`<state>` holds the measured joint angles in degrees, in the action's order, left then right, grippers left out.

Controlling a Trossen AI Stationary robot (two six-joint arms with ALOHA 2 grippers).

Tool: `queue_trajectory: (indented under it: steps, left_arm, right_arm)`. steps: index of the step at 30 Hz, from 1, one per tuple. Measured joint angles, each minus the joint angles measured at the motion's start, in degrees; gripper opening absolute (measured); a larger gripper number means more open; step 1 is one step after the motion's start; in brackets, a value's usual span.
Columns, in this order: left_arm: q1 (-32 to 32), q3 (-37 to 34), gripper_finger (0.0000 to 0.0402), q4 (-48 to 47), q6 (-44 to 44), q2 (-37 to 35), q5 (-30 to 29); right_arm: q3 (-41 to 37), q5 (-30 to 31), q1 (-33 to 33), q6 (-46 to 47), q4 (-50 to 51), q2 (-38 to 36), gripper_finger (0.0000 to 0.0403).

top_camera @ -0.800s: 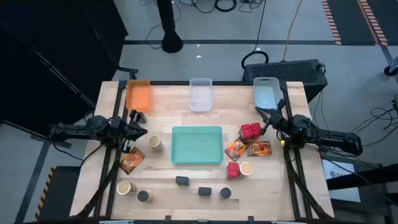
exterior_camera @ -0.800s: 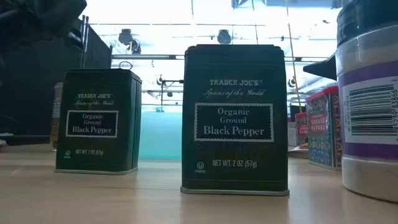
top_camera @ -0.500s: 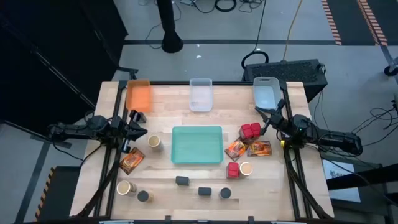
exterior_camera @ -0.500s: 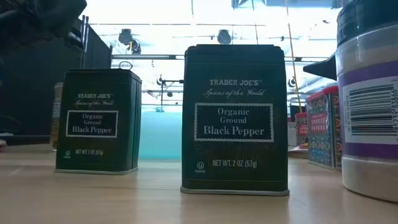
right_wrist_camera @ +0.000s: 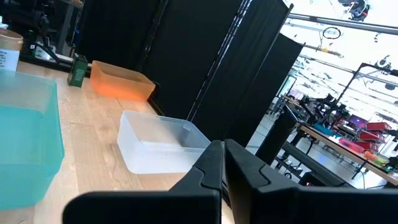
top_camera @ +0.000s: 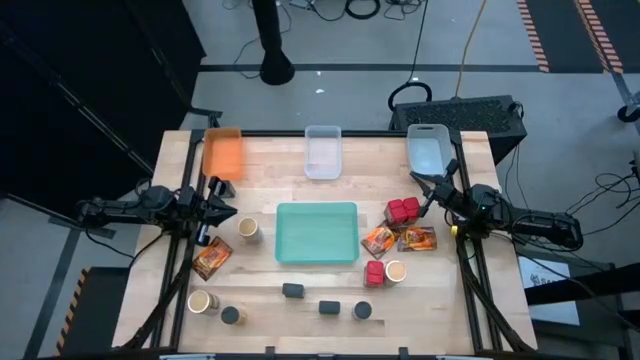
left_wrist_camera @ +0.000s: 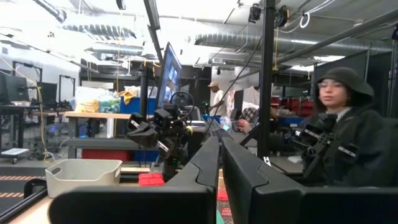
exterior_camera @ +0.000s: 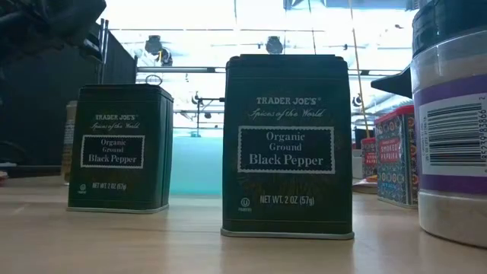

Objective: Sort spices by type

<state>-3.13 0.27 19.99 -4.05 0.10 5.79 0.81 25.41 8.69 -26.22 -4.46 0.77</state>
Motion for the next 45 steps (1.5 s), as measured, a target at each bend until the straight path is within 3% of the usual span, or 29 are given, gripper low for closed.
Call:
queue_trajectory:
  steps: [45]
  left_arm:
    - [0.01,-0.01,0.0022,0.0,-0.02,-0.01,0.0]
  right_arm:
    - [-0.07,0.09,0.14,-1.11,-1.33,0.0,0.0]
